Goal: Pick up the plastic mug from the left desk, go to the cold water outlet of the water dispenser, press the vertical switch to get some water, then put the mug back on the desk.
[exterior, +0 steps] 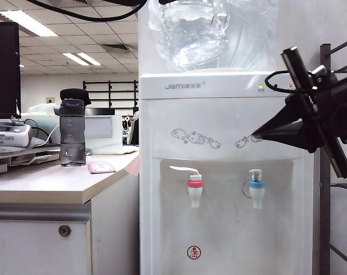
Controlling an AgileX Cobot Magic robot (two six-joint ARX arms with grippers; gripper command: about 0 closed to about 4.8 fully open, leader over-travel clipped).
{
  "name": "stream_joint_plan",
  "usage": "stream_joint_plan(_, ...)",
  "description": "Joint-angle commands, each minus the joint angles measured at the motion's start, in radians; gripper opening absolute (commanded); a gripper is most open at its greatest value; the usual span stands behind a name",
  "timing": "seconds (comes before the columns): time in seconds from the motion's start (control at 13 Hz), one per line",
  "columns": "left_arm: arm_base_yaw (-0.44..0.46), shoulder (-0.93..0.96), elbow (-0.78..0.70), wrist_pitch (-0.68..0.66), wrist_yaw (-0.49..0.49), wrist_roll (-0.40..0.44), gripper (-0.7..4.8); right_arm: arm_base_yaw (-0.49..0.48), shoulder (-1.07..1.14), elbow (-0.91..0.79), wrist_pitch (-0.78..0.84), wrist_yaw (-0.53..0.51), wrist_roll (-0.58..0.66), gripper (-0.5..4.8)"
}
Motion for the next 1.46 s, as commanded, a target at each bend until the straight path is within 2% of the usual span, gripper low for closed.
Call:
stream_joint_plan(0.08, 0.001, -0.011, 0.007, 0.048, 0.002, 0.010, -0.06, 0.055, 0.000, 0.078, -0.149, 0.119, -0.114, -0.08)
stream_joint_plan(0.46, 0.000, -0.011, 0.007, 0.050, 0.002, 0.011, -0.06, 0.123, 0.011, 0.123, -0.227, 0.285, -0.160, -0.08)
stream_joint_plan(1.0, 0.000, -0.012, 0.007, 0.050, 0.002, 0.011, -0.06, 0.123, 0.196, 0.199, -0.187, 0.301, -0.160, -0.08)
stream_joint_plan(1.46, 0.000, -0.012, 0.007, 0.050, 0.002, 0.011, -0.06, 0.122, 0.209, 0.198, -0.203, 0.349, -0.160, -0.08)
